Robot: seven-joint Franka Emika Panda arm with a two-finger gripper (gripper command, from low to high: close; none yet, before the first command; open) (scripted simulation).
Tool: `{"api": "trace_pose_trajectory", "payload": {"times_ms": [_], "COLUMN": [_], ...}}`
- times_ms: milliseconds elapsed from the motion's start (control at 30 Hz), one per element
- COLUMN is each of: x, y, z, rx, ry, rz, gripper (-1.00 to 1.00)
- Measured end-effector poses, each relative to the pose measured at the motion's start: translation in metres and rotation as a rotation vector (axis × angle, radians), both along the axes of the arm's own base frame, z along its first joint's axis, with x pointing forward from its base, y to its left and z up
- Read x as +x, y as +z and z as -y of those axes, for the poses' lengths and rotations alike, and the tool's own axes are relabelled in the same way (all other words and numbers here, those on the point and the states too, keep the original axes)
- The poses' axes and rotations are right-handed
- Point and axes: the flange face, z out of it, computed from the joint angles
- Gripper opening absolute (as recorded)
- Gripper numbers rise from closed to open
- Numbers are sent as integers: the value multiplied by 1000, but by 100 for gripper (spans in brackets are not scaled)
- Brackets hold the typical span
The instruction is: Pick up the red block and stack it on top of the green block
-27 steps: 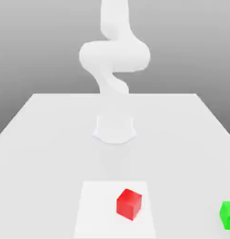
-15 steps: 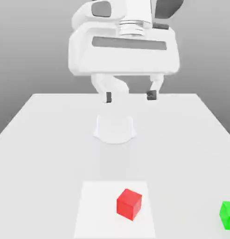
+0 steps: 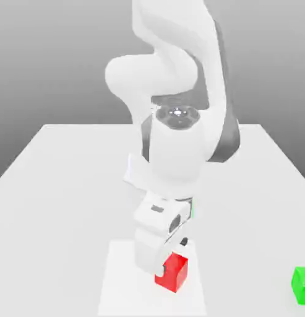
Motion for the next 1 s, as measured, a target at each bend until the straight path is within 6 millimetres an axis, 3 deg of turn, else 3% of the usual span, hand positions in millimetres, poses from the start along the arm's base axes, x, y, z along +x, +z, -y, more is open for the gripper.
{"api": "trace_pose_trajectory", "payload": {"times_ms": [33,267,467,567,667,833,900,967,1000], "x": [-1,-1,1,20,34,29,26,25,24], "y": [-6,-6,52,65,75,89,69,41,32], "z": [0,0,-4,-58,-127,-249,-267,-271,-272], "rx": [0,0,0,-3,-4,0,0,0,0], "ry": [0,0,8,104,213,395,420,426,427], "rz": [0,-2,-2,-2,-1,-2,-2,-2,-2], "gripper": [-100,-100,-100,-100,-100,-100,-100,-100,100]}}
